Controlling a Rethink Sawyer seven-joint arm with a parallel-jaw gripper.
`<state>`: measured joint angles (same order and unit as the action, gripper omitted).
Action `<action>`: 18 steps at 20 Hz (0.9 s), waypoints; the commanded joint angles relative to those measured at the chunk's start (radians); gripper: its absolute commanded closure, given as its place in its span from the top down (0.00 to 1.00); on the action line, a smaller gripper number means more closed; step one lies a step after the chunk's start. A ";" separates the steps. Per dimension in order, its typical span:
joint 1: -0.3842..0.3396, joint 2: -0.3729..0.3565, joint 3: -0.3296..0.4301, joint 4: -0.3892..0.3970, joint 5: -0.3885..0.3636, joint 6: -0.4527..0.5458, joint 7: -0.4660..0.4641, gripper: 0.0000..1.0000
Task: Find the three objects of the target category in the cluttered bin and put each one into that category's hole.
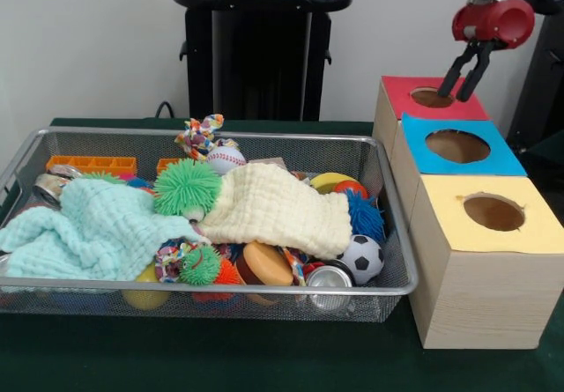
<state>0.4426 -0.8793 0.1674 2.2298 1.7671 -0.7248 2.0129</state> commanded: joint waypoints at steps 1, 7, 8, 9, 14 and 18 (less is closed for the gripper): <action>-0.090 -0.042 -0.015 0.142 -0.153 0.178 -0.418 1.00; -0.159 -0.010 -0.091 0.155 -0.409 0.253 -0.414 1.00; -0.168 -0.003 -0.101 0.154 -0.445 0.261 -0.403 1.00; -0.188 0.006 -0.113 0.153 -0.508 0.275 -0.388 1.00; -0.291 0.027 -0.159 0.145 -0.795 0.350 -0.320 1.00; -0.308 -0.013 -0.243 0.137 -0.898 0.471 -0.371 1.00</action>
<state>0.1928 -0.8885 0.0220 2.3369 1.0210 -0.4329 1.8735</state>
